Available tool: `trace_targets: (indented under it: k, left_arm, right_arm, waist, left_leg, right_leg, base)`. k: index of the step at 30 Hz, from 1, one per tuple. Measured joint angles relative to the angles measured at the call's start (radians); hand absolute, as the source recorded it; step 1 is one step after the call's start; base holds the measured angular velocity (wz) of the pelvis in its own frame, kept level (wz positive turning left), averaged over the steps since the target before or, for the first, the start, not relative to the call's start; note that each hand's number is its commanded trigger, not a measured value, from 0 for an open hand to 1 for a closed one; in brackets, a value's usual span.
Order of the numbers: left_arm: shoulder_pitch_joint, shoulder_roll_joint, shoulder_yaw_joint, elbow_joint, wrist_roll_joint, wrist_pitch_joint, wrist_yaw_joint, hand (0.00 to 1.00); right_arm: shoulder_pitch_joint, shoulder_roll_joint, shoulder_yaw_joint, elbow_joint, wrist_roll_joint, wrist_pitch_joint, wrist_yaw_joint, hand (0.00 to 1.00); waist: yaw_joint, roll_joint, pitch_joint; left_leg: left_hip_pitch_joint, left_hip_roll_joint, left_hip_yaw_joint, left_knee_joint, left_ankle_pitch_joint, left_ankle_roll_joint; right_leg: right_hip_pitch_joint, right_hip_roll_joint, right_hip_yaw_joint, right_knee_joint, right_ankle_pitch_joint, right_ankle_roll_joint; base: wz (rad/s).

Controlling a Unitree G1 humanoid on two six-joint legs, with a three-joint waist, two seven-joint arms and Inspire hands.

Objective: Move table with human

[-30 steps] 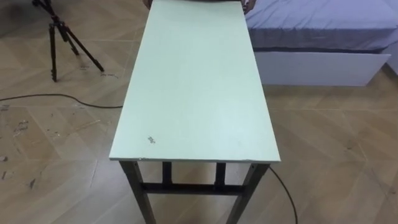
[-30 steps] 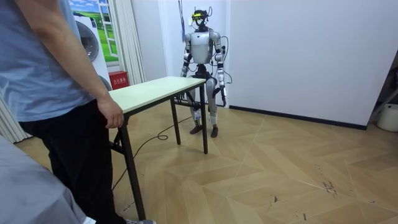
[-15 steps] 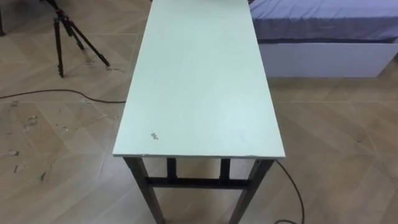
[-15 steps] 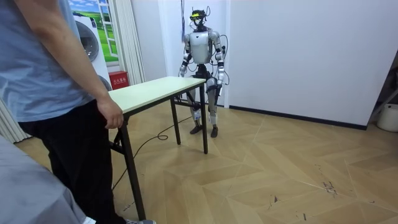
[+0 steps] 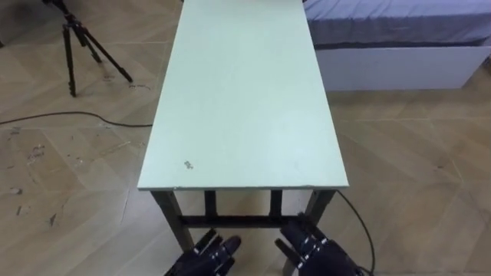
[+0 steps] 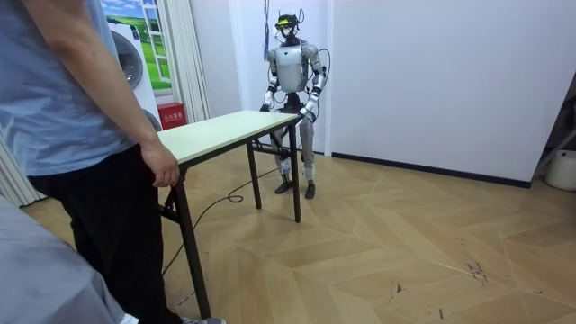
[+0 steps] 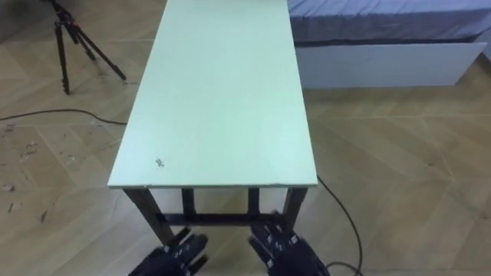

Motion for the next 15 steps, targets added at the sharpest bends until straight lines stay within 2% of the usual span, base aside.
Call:
trace_targets:
  k: [2,5,10,15]
  left_arm:
    - [-0.021,-0.003,-0.01,-0.016,-0.032,0.006,0.002,0.0]
    - [-0.067,-0.004,-0.022,-0.018,-0.109,0.012,0.009,0.0]
    - [-0.104,-0.003,-0.021,-0.022,-0.121,0.015,0.044,0.0]
    - [-0.148,0.002,0.009,-0.026,-0.121,0.019,0.117,0.0]
  right_arm:
    - [-0.024,0.003,0.024,-0.001,0.034,0.0,-0.006,0.0]
    - [-0.047,0.009,0.036,-0.012,0.114,0.001,-0.028,0.0]
    - [-0.091,0.005,0.035,-0.025,0.123,-0.002,-0.051,0.0]
    - [-0.145,0.006,0.032,-0.029,0.122,-0.002,-0.1,0.0]
  waist:
    - [-0.007,0.003,0.0018]
    - [-0.008,0.008,0.0003]
    - [-0.006,0.012,-0.0014]
    - [-0.004,0.017,0.0016]
  left_leg:
    - [-0.004,0.001,0.0,0.008,0.0,0.0]
    - [-0.005,0.001,0.0,0.008,0.001,0.002]
    - [-0.003,0.0,0.003,0.011,0.002,0.003]
    - [0.02,0.001,0.003,0.002,0.002,0.003]
  right_leg:
    - [0.0,0.0,-0.001,0.002,0.0,-0.001]
    - [0.002,0.0,-0.001,0.001,0.001,-0.002]
    - [-0.001,-0.001,0.002,0.001,0.001,-0.002]
    - [0.007,-0.001,0.004,0.014,0.001,-0.002]
  base:
    - [0.05]
    - [0.0]
    - [0.0]
    - [-0.02]
